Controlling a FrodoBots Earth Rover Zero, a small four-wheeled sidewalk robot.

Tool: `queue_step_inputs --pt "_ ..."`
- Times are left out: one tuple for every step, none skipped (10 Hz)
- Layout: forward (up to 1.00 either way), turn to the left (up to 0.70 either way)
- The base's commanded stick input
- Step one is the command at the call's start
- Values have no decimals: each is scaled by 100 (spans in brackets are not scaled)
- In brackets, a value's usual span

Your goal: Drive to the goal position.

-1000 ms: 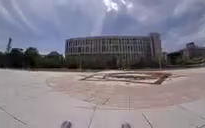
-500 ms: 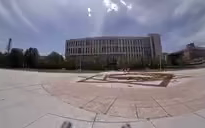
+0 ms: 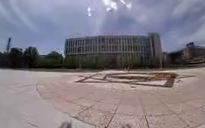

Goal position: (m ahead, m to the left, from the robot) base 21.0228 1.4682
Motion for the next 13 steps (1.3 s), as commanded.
queue_step_inputs --pt "70 0" --pt "70 0" --pt "70 0" --pt "70 0" --pt "70 0" --pt "70 0" --pt "70 0" --pt "70 0" --pt "70 0" --pt "70 0" --pt "70 -1" --pt "70 -2" --pt "70 -3"
